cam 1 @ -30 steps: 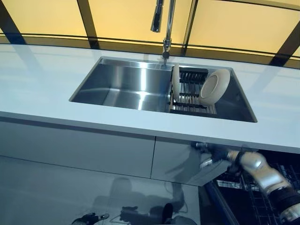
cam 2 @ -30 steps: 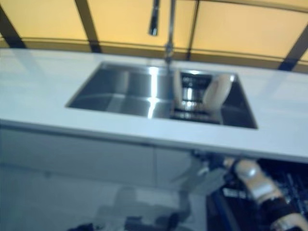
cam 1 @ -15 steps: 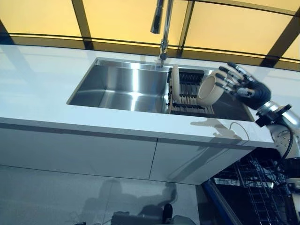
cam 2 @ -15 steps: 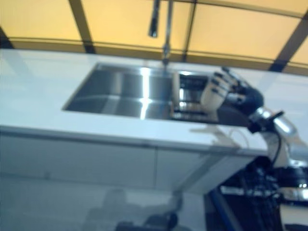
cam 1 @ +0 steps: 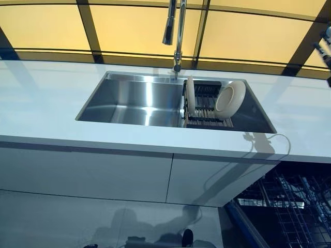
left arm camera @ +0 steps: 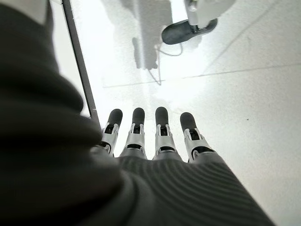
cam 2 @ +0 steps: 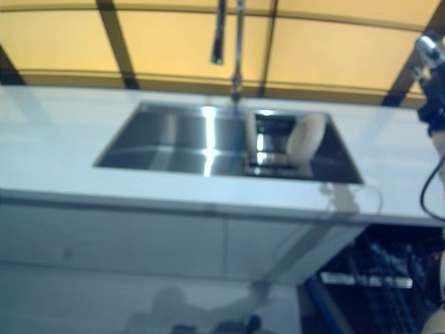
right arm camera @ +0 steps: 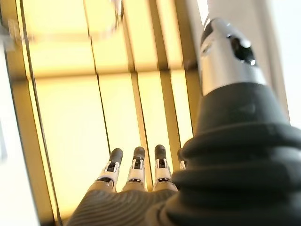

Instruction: Take plates into dishwasher

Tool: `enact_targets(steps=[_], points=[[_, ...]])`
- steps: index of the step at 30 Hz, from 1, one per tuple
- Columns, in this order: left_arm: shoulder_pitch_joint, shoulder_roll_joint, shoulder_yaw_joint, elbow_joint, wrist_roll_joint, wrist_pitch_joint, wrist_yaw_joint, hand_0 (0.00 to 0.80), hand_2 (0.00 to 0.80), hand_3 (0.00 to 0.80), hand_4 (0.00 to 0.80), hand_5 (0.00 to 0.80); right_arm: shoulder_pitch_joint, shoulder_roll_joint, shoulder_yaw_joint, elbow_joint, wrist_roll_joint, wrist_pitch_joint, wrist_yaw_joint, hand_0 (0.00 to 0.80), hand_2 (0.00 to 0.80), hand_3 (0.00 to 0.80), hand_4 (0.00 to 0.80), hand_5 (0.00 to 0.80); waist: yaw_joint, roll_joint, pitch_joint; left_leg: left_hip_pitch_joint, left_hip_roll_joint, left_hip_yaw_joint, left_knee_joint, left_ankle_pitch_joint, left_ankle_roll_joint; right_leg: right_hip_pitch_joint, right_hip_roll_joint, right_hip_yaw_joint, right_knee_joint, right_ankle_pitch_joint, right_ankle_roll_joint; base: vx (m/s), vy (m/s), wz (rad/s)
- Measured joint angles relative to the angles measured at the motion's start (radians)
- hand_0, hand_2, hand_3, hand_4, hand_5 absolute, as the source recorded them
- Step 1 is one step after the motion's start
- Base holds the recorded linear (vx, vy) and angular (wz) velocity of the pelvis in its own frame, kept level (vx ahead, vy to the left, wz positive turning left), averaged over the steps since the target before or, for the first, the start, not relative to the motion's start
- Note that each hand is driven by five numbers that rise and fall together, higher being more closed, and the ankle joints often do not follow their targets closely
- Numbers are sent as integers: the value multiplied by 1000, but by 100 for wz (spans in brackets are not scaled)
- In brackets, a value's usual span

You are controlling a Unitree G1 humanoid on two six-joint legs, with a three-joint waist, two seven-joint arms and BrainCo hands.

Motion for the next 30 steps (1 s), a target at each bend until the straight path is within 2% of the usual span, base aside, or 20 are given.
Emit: enact_targets(steps=[1, 2, 5, 6, 7, 8, 9, 10, 11, 12, 13, 15, 16, 17, 18, 19, 21, 22, 23, 30], points=[[2, 4, 2, 0, 0, 3, 6, 0, 0, 0, 0, 0, -27, 0, 29, 10, -8, 10, -22, 0, 0, 0, 0, 0, 7, 1, 0, 1, 7, 18, 3, -4, -3, -5, -15, -53, 17, -11, 8, 69, -128, -56], [-2, 11, 3, 0, -8, 13, 11, 0, 0, 0, 0, 0, -36, 0, 41, 10, -30, 23, -44, 0, 0, 0, 0, 0, 3, -5, -1, -8, 10, 10, 18, -10, -8, -5, -20, -54, 34, -2, 19, 83, -120, -18], [-37, 7, 6, 25, -50, 22, 29, 0, 0, 0, 0, 0, -113, -3, 135, 40, -49, 59, -81, 0, 0, 0, 0, 0, 1, -3, -5, -12, 34, -3, 78, -45, -27, -2, 5, -37, 59, -33, -26, 58, -103, -7], [-49, 7, 13, 41, -61, 21, 35, 0, 0, 0, 0, 0, -144, 1, 176, 58, -54, 63, -76, 0, 0, 0, 0, 0, 7, -3, -3, -44, 42, -10, 171, -78, -46, -12, 20, -29, 71, -71, -45, 28, -41, -34], [-67, 15, 22, 56, -67, 21, 38, 0, 0, 0, 0, 0, -161, 2, 222, 85, -67, 66, -69, 0, 0, 0, 0, 0, 36, -40, 1, -148, 29, -37, 373, -84, -49, -18, 28, 6, 74, -72, -75, 39, 72, -37], [-100, 8, 17, 53, -71, 22, 45, 0, 0, 0, 0, 0, -167, 0, 243, 97, -88, 72, -66, 0, 0, 0, 0, 0, 50, -68, 5, -307, 13, -83, 618, -46, -46, 1, 19, 35, 17, -71, -78, 74, 128, -56], [-95, -7, 0, 32, -78, 22, 43, 0, 0, 0, 0, 0, -173, 19, 248, 91, -120, 72, -69, 0, 0, 0, 0, 0, 82, -71, 6, -367, -21, -109, 626, -42, -35, 30, 9, 36, -49, -66, -38, 108, 138, -61], [-89, -40, -12, 20, -77, 22, 42, 0, 0, 0, 0, 0, -197, 25, 276, 81, -146, 76, -70, 0, 0, 0, 0, 0, 91, -9, 14, -375, 31, -72, 465, -3, -8, 50, 46, 21, -16, -82, 36, 102, 140, -38], [-81, -62, -34, -14, -77, 30, 35, 0, 0, 0, 0, 0, -251, 20, 309, 80, -163, 94, -73, 0, 0, 0, 0, 0, 80, 95, 11, -394, 109, -73, 306, 106, 14, 32, 100, 9, 169, -131, 4, 63, 106, -5], [-73, -54, -46, -32, -77, 29, 33, 0, 0, 0, 0, 0, -262, 16, 313, 75, -169, 102, -75, 0, 0, 0, 0, 0, 74, 93, 6, -409, 98, -70, 264, 167, 5, 36, 78, -1, 175, -191, -88, 13, 81, -23], [-56, -57, -58, -31, -78, 42, 40, 0, 0, 0, 0, 0, -204, 43, 309, 42, -177, 121, -67, 0, 0, 0, 0, 0, 85, 82, 9, -407, 57, -88, 283, 188, -27, 36, 44, -45, 219, -203, -69, -5, 20, -56], [-45, -25, -64, -25, -85, 63, 43, 0, 0, 0, 0, 0, -104, 47, 294, 3, -186, 178, -38, 0, 0, 0, 0, 0, 78, 20, -3, -406, -7, -19, 354, 112, 13, 31, -22, -100, 211, -189, -59, 41, 16, -62], [-46, -19, -64, -26, -85, 64, 47, 0, 0, 0, 0, 0, -100, 48, 287, 6, -199, 196, -29, 0, 0, 0, 0, 0, 76, 22, -10, -397, -12, -18, 310, 68, 64, 12, -11, -100, 208, -183, -41, 64, 8, -42], [-52, -12, -63, -19, -89, 64, 63, 0, 0, 0, 0, 0, -92, 58, 270, 11, -210, 207, -16, 0, 0, 0, 0, 0, 66, 7, -9, -397, -15, -15, 267, 80, 74, -1, -10, -76, 218, -186, -7, 51, 5, -26], [-59, -11, -63, -20, -93, 64, 67, 0, 0, 0, 0, 0, -92, 60, 269, 11, -215, 214, -10, 0, 0, 0, 0, 0, 56, 3, -10, -396, -19, -15, 253, 81, 72, 0, -11, -60, 224, -187, -6, 45, 3, 11], [-79, -7, -61, -21, -119, 64, 77, 0, 0, 0, 0, 0, -94, 71, 266, 13, -218, 224, 9, 0, 0, 0, 0, 0, 44, -16, -25, -379, -41, -15, 184, 96, 53, 60, -14, -37, 140, -177, 4, 44, -2, 19], [-96, -3, -60, -23, -127, 62, 83, 0, 0, 0, 0, 0, -104, 78, 266, 16, -219, 227, 24, 0, 0, 0, 0, 0, 51, -23, -29, -339, -48, 8, 112, 96, 45, 96, -15, -42, 45, -150, 24, 50, -11, 18], [-103, -6, -60, -23, -128, 60, 86, 0, 0, 0, 0, 0, -114, 80, 266, 26, -220, 227, 32, 0, 0, 0, 0, 0, 53, -27, -29, -326, -38, 24, 134, 110, 66, 113, -27, -62, 30, -127, 9, 57, -13, 32], [-95, -9, -61, -24, -128, 60, 86, 0, 0, 0, 0, 0, -114, 80, 271, 29, -220, 229, 34, 0, 0, 0, 0, 0, 54, -10, -37, -320, -29, 35, 118, 136, 70, 124, -20, -66, 37, -134, 19, 60, -10, 32], [-41, 7, -61, -24, -126, 53, 72, 0, 0, 0, 0, 0, -127, 102, 272, 30, -218, 229, 33, 0, 0, 0, 0, 0, 86, -39, -56, -269, -60, 36, 47, 162, 89, 150, -32, -47, 0, -142, 49, 44, 7, 4]])
